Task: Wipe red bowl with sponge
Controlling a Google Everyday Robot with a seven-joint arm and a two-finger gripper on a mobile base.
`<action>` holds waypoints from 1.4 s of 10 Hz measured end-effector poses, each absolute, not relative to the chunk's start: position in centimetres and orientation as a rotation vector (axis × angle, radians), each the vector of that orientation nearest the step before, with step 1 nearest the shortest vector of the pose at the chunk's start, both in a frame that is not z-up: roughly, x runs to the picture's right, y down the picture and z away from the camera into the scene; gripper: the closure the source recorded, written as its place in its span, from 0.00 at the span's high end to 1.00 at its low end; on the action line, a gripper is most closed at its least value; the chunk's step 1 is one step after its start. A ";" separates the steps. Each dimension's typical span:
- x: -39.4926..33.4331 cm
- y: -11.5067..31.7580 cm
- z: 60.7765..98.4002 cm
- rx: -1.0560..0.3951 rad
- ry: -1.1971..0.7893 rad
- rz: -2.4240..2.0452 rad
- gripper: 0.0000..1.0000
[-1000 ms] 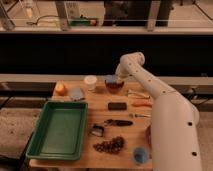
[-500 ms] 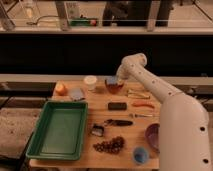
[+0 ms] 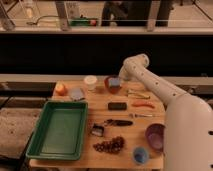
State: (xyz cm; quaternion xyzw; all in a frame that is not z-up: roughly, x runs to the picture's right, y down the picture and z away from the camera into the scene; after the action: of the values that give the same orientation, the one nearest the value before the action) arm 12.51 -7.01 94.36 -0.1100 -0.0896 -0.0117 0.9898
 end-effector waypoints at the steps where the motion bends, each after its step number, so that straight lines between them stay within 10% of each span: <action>1: 13.0 -6.9 94.3 -0.224 -0.170 -0.020 0.00; 14: 10.9 -10.4 97.7 -0.194 -0.148 -0.090 0.00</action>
State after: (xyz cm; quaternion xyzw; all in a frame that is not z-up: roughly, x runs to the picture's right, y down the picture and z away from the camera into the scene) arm 10.89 -10.35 97.65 -0.0969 -0.0738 -0.0448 0.9915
